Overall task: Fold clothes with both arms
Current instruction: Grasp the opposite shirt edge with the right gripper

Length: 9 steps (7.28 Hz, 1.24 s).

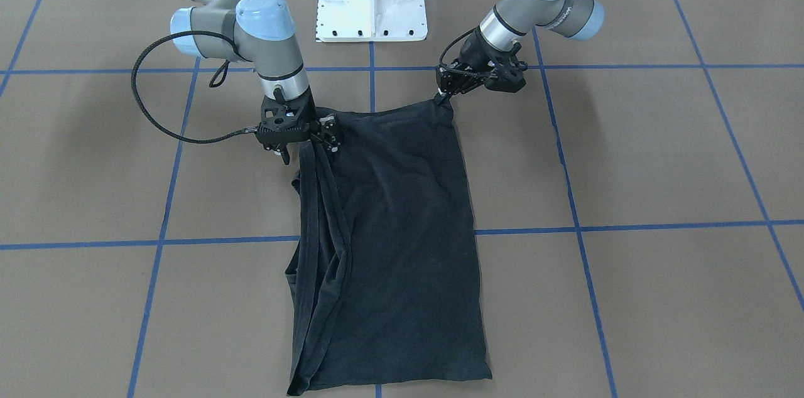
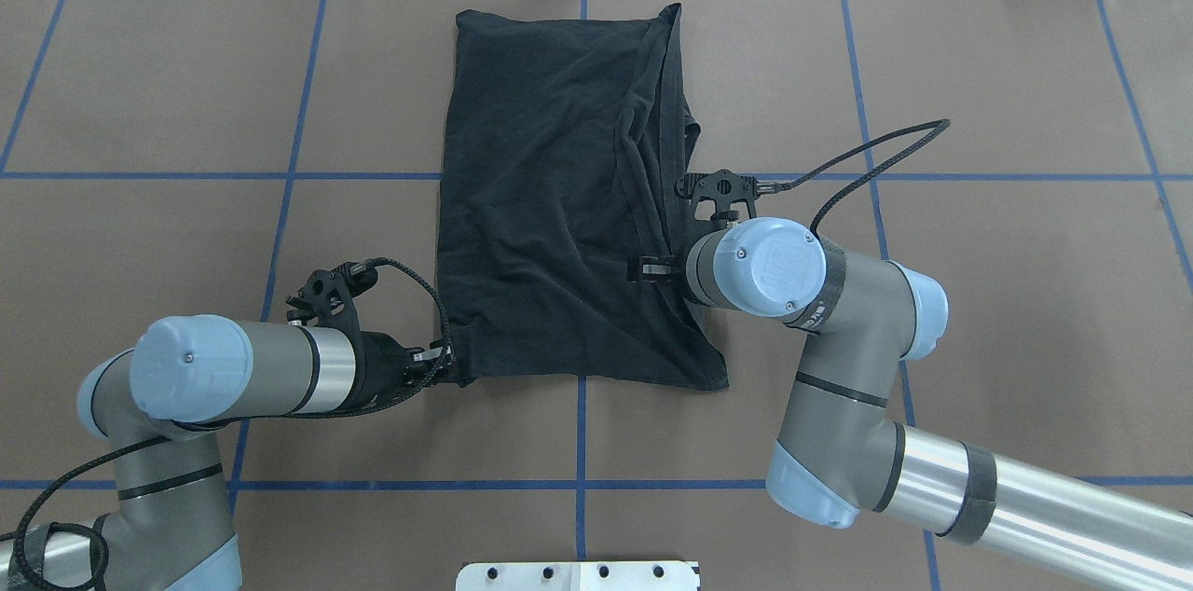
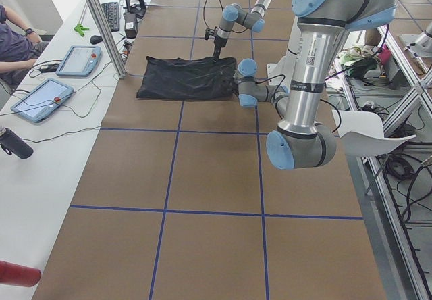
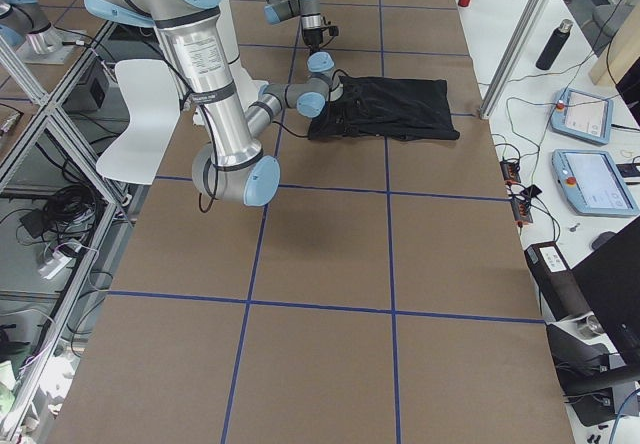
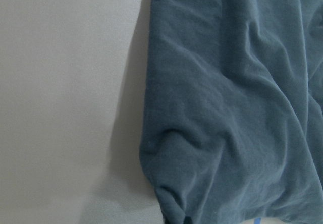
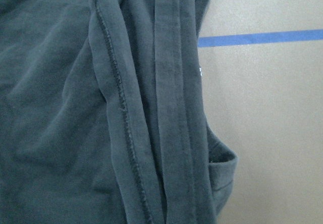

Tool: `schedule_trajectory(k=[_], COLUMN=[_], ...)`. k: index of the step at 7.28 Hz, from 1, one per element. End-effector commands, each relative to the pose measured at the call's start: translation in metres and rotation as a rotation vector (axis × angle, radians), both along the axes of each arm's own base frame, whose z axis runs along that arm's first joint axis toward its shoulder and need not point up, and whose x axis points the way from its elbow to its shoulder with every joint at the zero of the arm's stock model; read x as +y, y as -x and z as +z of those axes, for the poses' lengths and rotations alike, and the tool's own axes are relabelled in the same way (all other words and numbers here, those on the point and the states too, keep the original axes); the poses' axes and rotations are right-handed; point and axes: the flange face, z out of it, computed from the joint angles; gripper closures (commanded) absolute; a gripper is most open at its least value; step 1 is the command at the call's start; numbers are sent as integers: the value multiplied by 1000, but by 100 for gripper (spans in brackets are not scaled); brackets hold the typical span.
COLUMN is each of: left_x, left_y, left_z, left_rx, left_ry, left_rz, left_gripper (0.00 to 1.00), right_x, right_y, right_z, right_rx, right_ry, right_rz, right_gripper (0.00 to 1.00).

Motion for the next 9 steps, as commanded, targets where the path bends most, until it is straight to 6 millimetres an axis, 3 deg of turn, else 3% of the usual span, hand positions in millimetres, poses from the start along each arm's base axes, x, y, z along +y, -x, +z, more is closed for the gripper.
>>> schedule_trajectory(k=[1,3,6,7,8,9], left_x=[0,0,0,0,0,0], left_y=[0,0,0,1,1,1], left_z=[1,0,0,-1,-2,-2], left_rx=[-2,1,1,2,4,4], left_ry=[1,0,0,-1,-1,-1], left_rz=[1,1,1,1,1,1], left_gripper=[100,100,100,100,100,100], right_x=[4,4,5,6,5,6], right_y=[4,4,2,1,0,-1], right_z=[-1,-1,-3,-5,-3,0], right_rx=[1,0,-4,-8,-6,-3], right_ry=[-2,-1,-3,-4,-2,-1], right_rz=[9,9,9,8,10,8], right_gripper=[36,57,60,73,99,100])
